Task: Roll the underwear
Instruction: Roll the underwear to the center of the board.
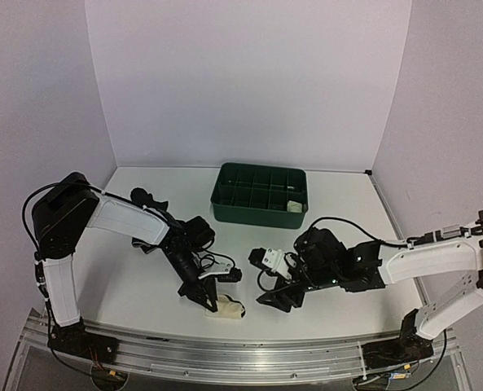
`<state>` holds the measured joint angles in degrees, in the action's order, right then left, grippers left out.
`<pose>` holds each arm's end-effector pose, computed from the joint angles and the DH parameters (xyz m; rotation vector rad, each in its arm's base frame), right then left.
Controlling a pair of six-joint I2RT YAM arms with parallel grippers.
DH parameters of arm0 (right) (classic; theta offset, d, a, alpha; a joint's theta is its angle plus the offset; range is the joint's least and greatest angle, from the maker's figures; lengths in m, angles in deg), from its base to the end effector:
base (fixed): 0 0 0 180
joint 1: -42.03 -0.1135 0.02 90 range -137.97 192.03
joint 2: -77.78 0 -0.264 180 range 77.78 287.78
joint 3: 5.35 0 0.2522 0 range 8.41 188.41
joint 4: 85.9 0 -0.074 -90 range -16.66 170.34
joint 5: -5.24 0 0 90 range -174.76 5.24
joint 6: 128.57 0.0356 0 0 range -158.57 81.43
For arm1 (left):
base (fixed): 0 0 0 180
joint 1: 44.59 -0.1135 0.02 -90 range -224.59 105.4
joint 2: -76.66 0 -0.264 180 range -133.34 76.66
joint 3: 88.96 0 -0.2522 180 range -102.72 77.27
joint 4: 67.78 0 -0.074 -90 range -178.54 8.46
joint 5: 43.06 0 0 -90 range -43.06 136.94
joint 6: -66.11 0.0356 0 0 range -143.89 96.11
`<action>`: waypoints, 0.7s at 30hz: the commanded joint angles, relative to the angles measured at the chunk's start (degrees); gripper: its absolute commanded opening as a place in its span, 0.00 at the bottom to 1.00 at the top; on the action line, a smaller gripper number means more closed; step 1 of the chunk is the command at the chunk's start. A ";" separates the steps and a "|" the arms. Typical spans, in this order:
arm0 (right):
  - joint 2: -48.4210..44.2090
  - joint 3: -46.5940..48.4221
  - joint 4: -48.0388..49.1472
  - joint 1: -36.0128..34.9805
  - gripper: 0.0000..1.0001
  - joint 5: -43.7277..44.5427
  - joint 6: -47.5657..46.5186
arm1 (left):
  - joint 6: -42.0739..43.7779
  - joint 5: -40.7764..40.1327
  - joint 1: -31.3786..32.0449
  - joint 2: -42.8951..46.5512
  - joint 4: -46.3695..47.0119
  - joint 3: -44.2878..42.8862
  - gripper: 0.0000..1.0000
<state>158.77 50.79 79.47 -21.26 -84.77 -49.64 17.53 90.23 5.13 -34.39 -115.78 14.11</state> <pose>0.1313 0.2609 0.1986 -1.3936 1.8372 0.4790 0.1995 -0.2731 0.1194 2.0871 1.9370 -1.1408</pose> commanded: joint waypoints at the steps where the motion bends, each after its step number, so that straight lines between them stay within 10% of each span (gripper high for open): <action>1: 5.98 6.78 1.00 -8.94 0.75 12.80 -11.37 | -1.97 1.09 -1.22 -5.41 -7.63 -1.51 0.00; 21: 32.32 21.42 -2.09 -12.05 0.68 12.84 -15.42 | -3.21 7.55 -3.99 -12.22 -13.40 -6.38 0.00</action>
<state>188.44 70.22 79.29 -33.17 -72.87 -65.74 14.78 103.11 1.49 -43.82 -126.28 8.17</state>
